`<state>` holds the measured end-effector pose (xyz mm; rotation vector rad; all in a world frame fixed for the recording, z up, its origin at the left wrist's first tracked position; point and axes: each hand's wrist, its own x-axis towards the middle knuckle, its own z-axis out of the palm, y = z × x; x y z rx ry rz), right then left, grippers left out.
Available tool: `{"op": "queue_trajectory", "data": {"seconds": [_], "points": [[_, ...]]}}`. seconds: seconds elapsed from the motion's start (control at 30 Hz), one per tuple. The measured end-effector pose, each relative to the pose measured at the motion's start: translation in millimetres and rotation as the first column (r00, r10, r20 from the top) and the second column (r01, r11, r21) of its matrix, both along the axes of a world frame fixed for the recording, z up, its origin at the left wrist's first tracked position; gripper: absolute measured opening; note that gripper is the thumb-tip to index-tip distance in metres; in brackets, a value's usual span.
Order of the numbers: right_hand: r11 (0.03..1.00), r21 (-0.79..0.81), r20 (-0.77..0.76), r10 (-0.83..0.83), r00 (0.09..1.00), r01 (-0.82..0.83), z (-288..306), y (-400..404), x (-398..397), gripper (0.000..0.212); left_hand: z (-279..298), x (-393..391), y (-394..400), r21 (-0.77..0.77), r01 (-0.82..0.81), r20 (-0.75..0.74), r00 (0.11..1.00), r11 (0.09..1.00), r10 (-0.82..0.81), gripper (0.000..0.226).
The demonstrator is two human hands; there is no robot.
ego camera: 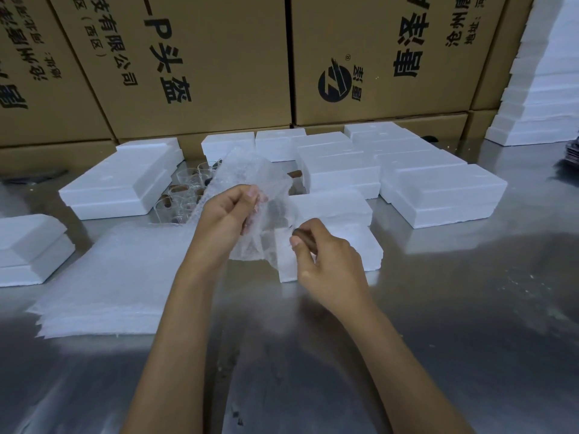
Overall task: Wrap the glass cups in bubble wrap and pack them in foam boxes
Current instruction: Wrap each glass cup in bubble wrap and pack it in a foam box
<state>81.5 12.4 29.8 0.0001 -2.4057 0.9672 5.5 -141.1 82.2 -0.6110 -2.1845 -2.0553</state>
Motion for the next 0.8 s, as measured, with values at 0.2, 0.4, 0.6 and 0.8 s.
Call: {"op": "queue_trajectory", "data": {"seconds": [0.2, 0.4, 0.6, 0.8], "points": [[0.591, -0.799, -0.005, 0.182, 0.983, -0.113, 15.8, 11.3, -2.9, 0.019, 0.0, 7.8, 6.8, -0.124, 0.091, -0.023, 0.995, 0.988, -0.095, 0.032], [0.71, -0.699, 0.055, 0.169, 0.984, -0.083, 10.9, 10.7, -5.4, 0.016, 3.8, 13.6, 12.7, -0.15, 0.028, -0.191, 0.98, 0.988, -0.056, 0.023], [0.994, -0.099, -0.021, 0.036, 0.999, -0.038, 0.9, 5.6, -3.1, 0.016, 7.2, 21.0, 19.2, -0.22, 0.06, -0.279, 0.953, 0.974, -0.122, 0.018], [0.903, -0.429, 0.072, 0.04, 0.997, -0.006, 5.6, 6.9, -5.5, 0.016, 11.6, 29.6, 18.7, -0.234, 0.25, -0.193, 0.935, 0.94, -0.296, 0.023]]}}
